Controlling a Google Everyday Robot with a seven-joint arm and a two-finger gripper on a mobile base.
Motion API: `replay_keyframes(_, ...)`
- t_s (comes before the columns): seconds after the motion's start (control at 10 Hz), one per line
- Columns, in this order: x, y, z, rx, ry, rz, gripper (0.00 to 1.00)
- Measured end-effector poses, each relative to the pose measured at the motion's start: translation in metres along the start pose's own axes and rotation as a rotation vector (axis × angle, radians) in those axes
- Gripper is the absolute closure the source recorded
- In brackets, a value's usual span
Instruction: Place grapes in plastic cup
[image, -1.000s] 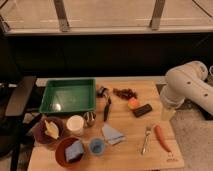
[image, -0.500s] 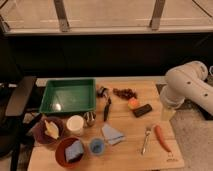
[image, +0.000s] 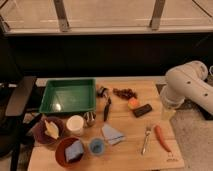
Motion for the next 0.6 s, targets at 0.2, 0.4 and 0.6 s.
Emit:
replay_keyframes(0.2, -0.012, -0.014, -0.001, 0.010, -0.031, -0.068, 0.35)
replay_keyframes(0.4, -0.043, -0.040, -0.005, 0.045, -0.072, -0.117, 0.35)
replay_keyframes(0.6, -0.072, -0.062, -0.004, 0.064, -0.111, -0.144, 0.35)
